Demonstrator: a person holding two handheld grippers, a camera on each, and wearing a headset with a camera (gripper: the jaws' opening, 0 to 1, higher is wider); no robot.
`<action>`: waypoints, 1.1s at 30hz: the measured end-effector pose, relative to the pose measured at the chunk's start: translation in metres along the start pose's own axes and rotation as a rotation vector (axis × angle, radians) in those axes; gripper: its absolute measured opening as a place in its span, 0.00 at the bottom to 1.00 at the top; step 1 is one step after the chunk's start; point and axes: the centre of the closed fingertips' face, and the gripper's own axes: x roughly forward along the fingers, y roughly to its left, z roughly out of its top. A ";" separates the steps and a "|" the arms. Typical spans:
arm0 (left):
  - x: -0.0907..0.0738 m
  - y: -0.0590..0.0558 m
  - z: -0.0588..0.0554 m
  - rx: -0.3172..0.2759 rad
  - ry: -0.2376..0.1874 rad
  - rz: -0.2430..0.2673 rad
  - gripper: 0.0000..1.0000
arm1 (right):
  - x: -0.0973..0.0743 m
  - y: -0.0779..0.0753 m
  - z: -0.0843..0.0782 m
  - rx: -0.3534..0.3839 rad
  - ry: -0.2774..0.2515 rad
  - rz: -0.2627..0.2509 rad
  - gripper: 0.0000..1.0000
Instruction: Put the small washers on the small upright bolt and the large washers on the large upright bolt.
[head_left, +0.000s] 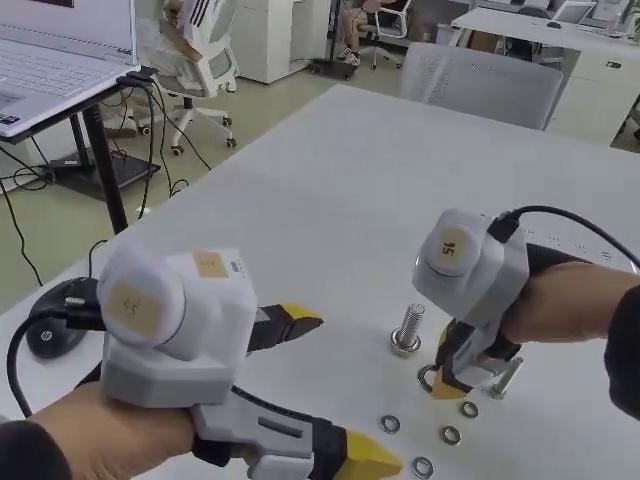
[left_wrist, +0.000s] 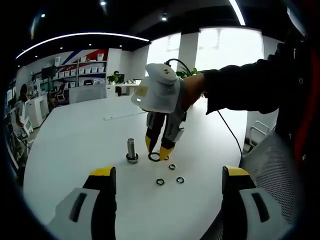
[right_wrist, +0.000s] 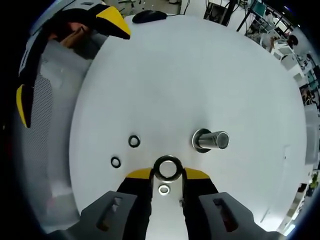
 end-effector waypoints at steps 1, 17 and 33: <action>0.000 0.000 0.000 -0.001 -0.001 -0.001 0.87 | -0.002 -0.001 0.000 -0.001 0.000 -0.004 0.23; 0.000 -0.001 0.001 0.003 0.000 -0.006 0.87 | -0.030 -0.016 0.007 -0.013 -0.016 -0.061 0.23; 0.000 0.000 0.001 0.005 0.003 -0.003 0.87 | -0.050 -0.036 0.030 -0.045 -0.053 -0.114 0.23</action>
